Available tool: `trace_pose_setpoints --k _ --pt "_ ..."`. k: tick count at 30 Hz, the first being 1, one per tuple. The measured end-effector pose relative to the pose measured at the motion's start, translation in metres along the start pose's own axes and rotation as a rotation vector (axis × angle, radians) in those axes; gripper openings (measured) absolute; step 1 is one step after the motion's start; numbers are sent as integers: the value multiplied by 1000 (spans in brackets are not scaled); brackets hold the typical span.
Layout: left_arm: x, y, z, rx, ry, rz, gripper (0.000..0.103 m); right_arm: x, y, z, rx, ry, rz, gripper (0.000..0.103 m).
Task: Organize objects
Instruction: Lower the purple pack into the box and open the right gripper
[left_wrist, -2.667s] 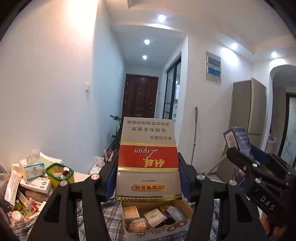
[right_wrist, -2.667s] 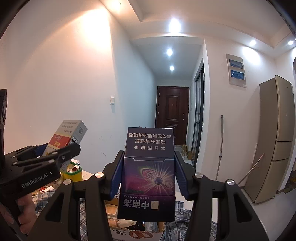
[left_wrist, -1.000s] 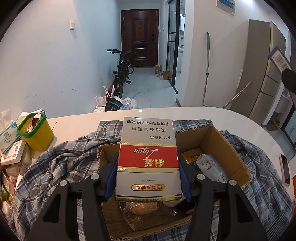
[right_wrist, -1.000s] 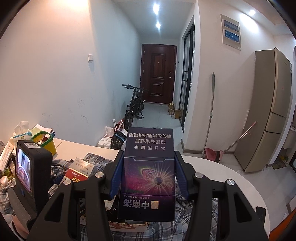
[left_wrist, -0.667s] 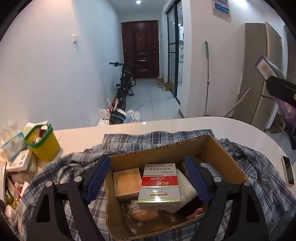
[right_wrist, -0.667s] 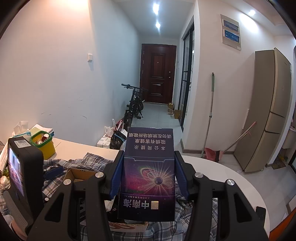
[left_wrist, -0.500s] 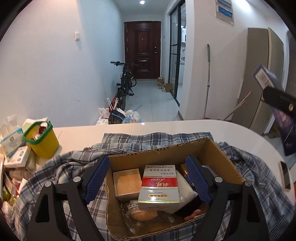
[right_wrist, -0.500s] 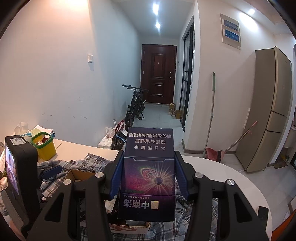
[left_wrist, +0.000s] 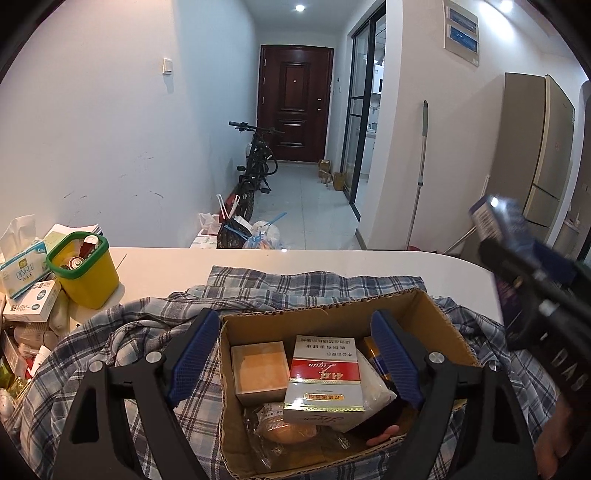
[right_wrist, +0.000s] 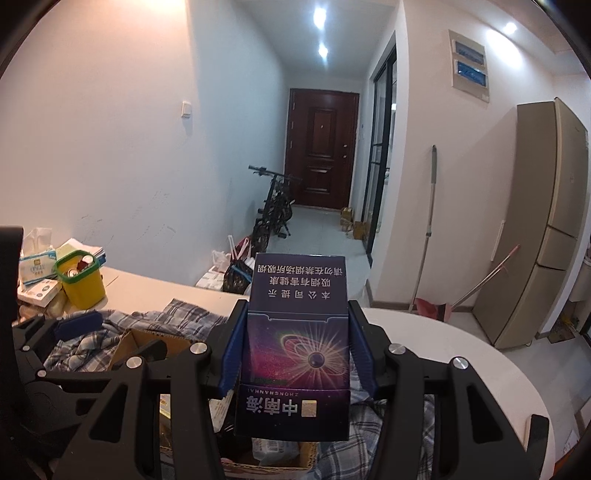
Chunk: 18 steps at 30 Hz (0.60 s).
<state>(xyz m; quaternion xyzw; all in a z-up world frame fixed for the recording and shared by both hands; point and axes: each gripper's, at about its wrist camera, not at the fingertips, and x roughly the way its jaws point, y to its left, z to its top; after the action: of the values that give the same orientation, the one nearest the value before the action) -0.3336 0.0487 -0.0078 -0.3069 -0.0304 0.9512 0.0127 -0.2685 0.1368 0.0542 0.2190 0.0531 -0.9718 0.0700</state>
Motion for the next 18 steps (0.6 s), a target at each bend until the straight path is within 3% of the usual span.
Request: trace_pose_setpoints --k 5,18 --pt "2 2 0 -1 2 13 86 17 3 -10 -4 51 14 50" --pt "-1 11 4 -29 -6 22 86 29 2 -17 -3 80 8 50"
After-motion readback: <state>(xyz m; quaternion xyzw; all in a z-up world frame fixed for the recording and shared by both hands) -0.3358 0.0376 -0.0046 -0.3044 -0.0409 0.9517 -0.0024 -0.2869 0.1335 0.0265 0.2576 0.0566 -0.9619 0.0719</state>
